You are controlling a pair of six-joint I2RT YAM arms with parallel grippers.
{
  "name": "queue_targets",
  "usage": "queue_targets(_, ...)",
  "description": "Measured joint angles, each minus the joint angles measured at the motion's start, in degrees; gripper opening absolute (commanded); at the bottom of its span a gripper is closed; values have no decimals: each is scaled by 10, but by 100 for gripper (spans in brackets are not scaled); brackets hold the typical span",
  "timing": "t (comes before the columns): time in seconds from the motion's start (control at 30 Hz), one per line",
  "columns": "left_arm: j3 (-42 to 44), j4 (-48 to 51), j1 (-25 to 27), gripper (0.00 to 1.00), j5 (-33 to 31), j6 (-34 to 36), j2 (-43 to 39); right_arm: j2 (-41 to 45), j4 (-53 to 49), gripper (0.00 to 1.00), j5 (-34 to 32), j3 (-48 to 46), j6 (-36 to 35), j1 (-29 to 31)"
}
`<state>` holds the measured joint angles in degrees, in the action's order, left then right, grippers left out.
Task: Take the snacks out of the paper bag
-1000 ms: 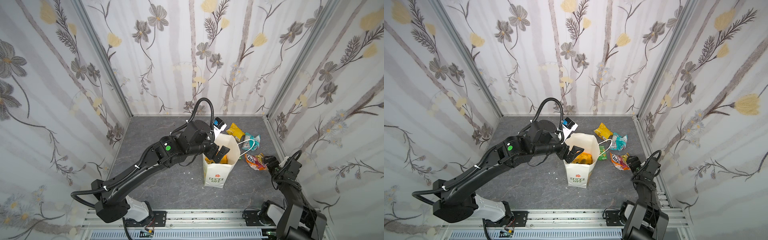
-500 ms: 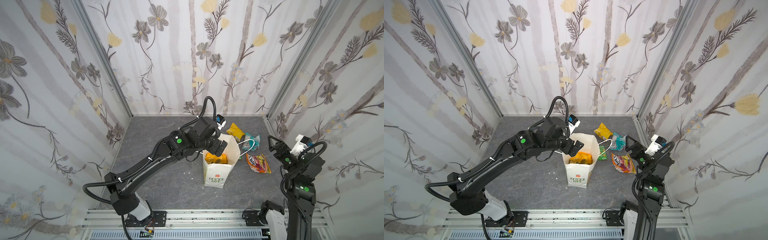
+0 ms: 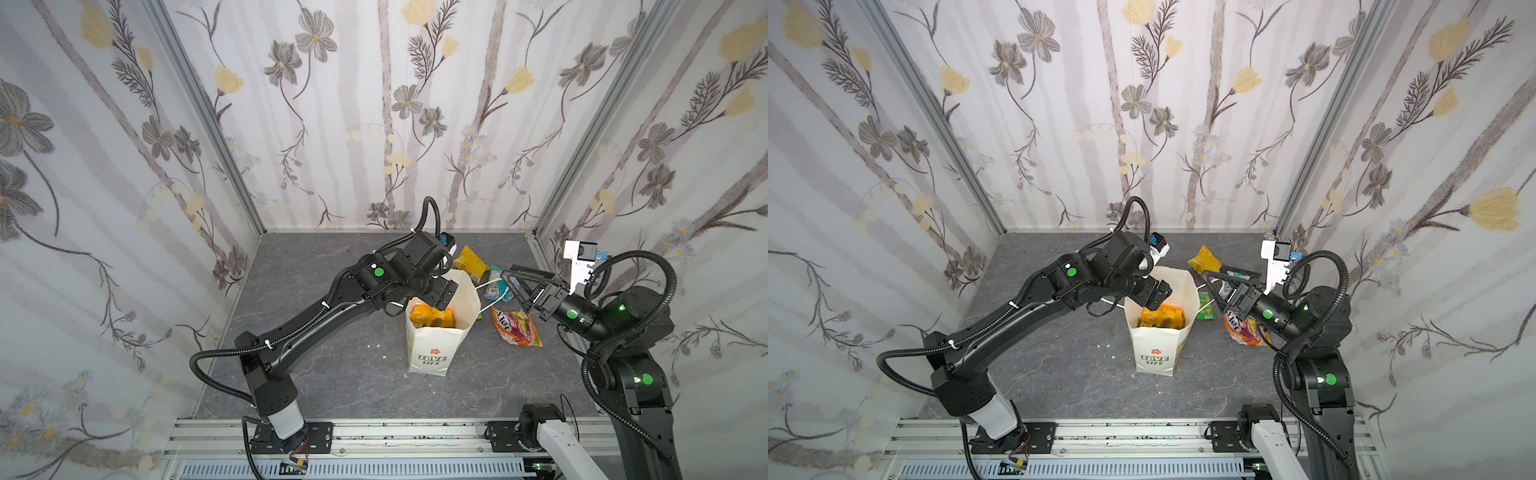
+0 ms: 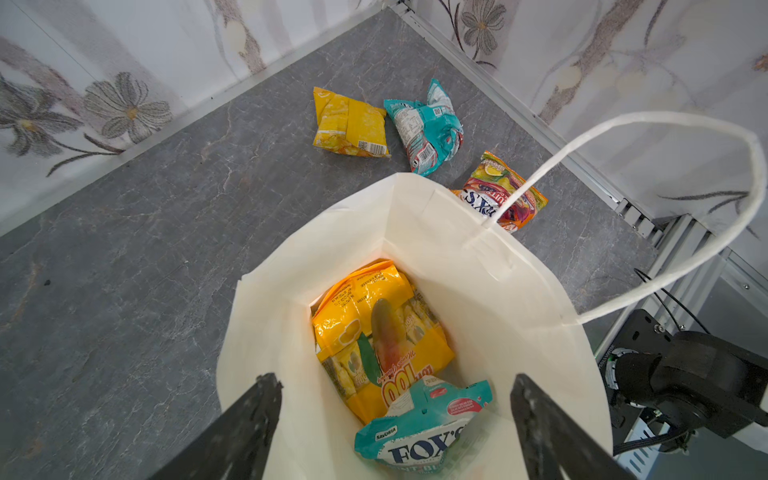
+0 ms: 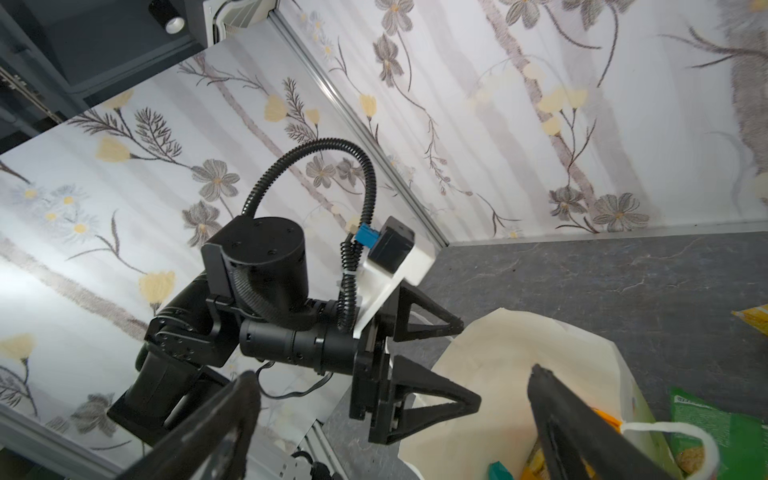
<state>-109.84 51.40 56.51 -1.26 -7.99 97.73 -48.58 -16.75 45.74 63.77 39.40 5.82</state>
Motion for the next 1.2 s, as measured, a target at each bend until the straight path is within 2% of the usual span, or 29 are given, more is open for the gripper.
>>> queue_targets(0.2, -22, 15, 0, 89, 16, -2, 37, -18, -66, 100, -24, 26, -39, 81)
queue_targets(0.47, -39, 43, -2, 88, 30, -3, 93, -44, -141, 99, -100, 49, -75, 160)
queue_targets(0.73, -18, 52, -2, 88, 42, -6, 110, -64, -183, 100, -164, 66, -95, 192)
queue_targets(1.07, 21, 54, -2, 88, 58, -7, 122, -77, -196, 100, -199, 68, -106, 198)
queue_targets(1.2, 24, 54, -2, 89, 55, -6, 133, -90, -229, 100, -242, 82, -116, 201)
